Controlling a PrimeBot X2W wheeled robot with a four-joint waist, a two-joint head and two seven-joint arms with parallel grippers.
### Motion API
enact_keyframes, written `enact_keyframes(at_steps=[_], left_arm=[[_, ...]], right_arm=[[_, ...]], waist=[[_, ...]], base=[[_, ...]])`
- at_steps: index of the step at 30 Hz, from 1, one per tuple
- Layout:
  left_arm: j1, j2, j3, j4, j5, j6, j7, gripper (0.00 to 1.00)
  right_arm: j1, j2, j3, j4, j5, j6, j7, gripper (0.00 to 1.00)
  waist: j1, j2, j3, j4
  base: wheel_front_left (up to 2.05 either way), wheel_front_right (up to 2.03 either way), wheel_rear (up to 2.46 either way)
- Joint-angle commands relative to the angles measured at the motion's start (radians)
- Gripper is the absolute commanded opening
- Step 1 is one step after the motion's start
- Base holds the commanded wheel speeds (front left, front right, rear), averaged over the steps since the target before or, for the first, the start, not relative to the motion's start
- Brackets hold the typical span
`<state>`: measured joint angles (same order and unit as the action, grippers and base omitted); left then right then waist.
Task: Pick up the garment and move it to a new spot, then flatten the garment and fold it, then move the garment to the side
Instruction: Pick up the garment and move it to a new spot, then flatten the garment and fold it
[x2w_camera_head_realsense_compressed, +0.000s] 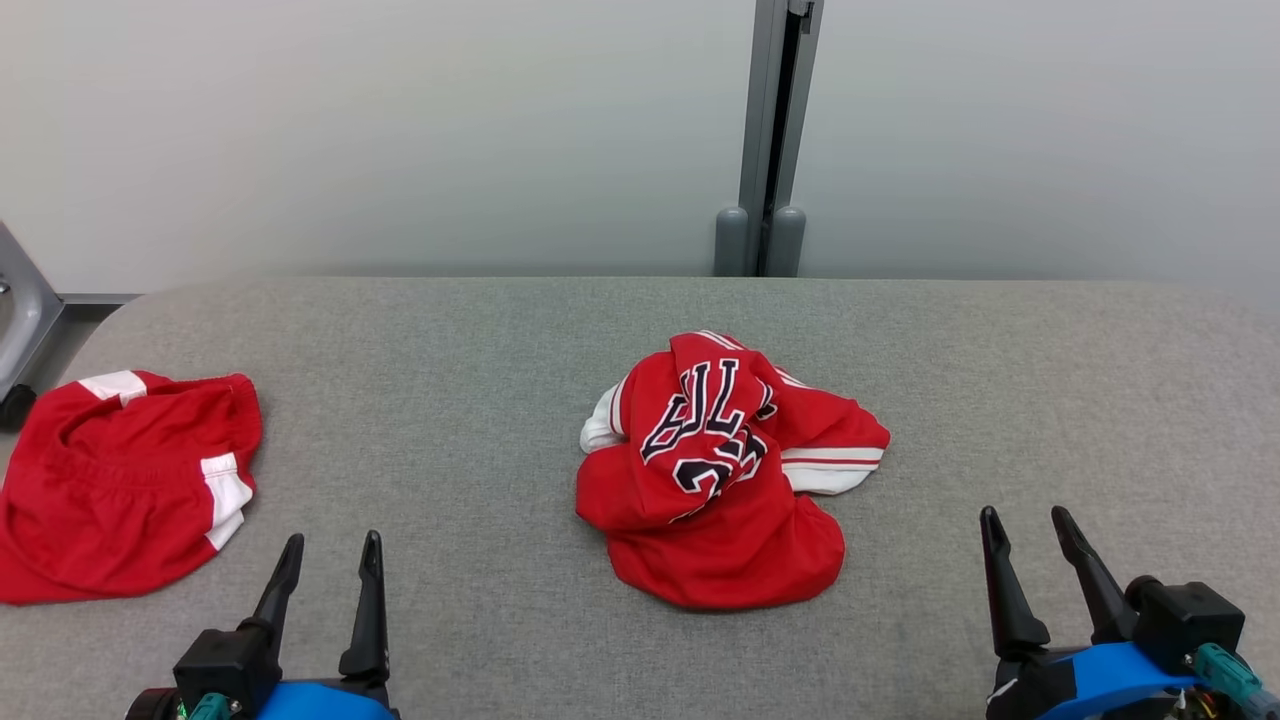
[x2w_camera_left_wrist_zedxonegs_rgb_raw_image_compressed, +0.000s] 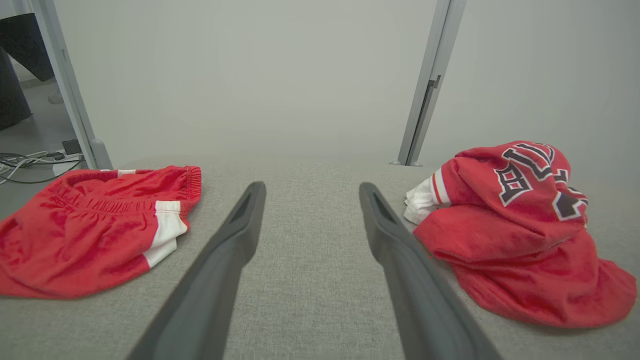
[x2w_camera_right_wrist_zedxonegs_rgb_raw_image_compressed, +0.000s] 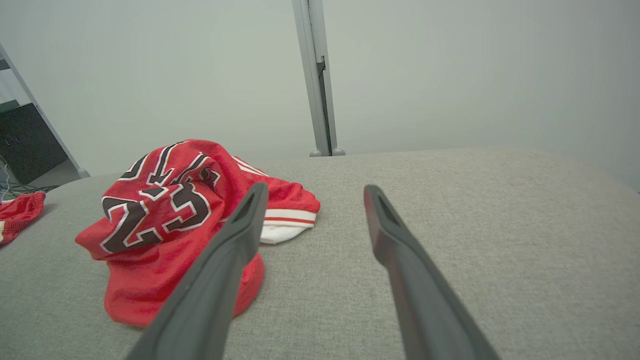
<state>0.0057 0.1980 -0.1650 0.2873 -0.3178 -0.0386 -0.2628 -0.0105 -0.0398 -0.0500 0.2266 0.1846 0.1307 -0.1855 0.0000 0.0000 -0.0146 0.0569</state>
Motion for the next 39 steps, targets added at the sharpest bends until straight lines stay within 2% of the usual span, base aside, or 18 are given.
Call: enact_keyframes(at_steps=[1,28,33,39], left_arm=[[0.007,0.004,0.003,0.008,0.005,-0.007,-0.003,1.00],[-0.010,-0.044,0.059,0.030,0.025,-0.043,-0.003,1.00],[-0.036,-0.052,0.064,0.022,0.030,-0.048,-0.003,1.00],[-0.074,-0.066,0.066,-0.010,0.042,-0.057,-0.003,1.00]], right_arm=[[0.018,-0.003,-0.004,0.002,0.001,0.000,0.003,1.00],[-0.021,-0.003,-0.021,0.019,0.015,0.000,0.028,1.00],[-0.122,-0.003,0.012,0.037,0.009,0.000,0.126,1.00],[-0.327,-0.004,0.021,0.154,0.019,0.000,0.302,1.00]], waist=[[0.0000,0.0000,-0.001,0.001],[0.0000,0.0000,0.015,0.012],[0.0000,0.0000,0.056,0.016],[0.0000,0.0000,0.126,0.039]], base=[[0.00,0.00,0.00],[0.00,0.00,0.00],[0.00,0.00,0.00],[0.00,0.00,0.00]])
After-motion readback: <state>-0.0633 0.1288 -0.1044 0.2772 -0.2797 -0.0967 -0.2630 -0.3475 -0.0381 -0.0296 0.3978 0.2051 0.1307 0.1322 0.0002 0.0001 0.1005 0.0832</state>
